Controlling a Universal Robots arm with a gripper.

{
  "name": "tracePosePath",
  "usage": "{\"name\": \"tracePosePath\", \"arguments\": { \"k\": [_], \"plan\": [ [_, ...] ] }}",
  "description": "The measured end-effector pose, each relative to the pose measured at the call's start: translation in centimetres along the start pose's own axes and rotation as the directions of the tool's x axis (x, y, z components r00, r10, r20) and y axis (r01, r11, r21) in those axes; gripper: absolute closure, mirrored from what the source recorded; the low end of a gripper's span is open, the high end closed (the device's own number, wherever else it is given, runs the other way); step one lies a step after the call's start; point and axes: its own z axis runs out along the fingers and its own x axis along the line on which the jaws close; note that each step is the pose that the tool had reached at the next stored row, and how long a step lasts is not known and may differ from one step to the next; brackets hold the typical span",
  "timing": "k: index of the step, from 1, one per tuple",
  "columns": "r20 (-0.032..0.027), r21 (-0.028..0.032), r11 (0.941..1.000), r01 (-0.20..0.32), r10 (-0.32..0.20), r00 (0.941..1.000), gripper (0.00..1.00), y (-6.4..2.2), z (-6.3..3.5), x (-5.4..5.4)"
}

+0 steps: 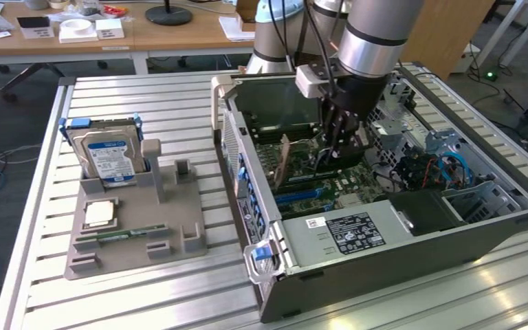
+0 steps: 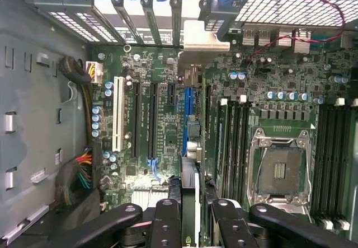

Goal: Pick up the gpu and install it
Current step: 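Insert the gpu into the slot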

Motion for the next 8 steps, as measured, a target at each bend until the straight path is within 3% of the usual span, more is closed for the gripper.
{"name": "tracePosePath", "arguments": {
  "k": [8],
  "plan": [
    [-0.0001,0.0,1.0,-0.002,0.002,1.0,0.74,0.34,1.35,0.0]
  ]
}}
